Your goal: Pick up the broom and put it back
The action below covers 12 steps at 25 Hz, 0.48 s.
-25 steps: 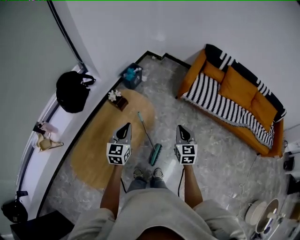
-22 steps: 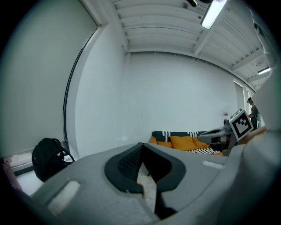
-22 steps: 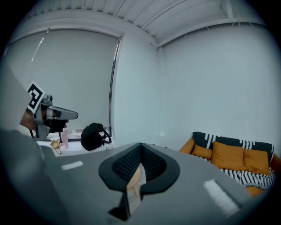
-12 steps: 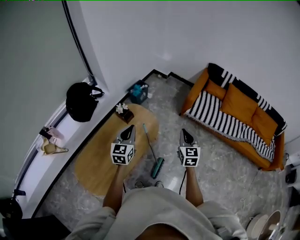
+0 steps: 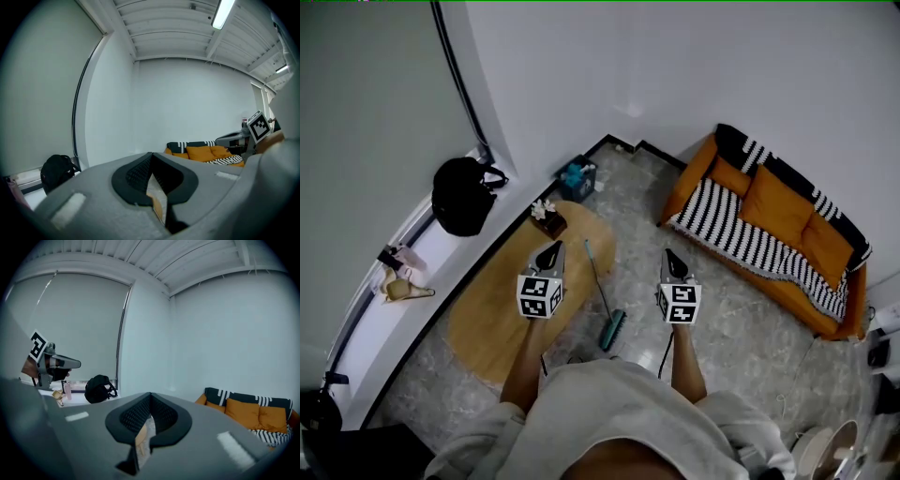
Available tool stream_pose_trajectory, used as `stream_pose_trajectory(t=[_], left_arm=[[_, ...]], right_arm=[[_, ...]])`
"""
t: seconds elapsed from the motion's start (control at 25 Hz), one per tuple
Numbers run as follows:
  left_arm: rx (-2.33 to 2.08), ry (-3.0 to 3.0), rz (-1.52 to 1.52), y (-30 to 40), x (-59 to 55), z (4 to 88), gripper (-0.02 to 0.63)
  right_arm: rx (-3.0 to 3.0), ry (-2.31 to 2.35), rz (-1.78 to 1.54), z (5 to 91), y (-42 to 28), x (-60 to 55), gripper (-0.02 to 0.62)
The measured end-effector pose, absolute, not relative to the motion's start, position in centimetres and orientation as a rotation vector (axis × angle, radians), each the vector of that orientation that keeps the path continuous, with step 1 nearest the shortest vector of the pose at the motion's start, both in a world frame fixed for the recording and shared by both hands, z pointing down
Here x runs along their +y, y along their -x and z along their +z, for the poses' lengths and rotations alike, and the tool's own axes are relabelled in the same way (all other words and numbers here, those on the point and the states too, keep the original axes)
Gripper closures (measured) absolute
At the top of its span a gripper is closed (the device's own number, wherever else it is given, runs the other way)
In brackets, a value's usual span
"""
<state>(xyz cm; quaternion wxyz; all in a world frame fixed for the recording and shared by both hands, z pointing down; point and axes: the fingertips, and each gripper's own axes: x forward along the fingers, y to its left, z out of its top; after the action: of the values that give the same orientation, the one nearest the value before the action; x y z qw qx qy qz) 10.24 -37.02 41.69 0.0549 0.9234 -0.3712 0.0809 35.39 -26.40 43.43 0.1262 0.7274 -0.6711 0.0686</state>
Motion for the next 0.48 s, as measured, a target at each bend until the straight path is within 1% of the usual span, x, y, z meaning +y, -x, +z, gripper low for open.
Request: stream_pose_trajectory(t=[0.48], left_arm=[[-1.115,-2.820,0.257,-10.29,-37.27,41.31,0.609]], right_arm=[[-1.939,-2.131,0.182,43.08,-35.38,-26.90,0.595]])
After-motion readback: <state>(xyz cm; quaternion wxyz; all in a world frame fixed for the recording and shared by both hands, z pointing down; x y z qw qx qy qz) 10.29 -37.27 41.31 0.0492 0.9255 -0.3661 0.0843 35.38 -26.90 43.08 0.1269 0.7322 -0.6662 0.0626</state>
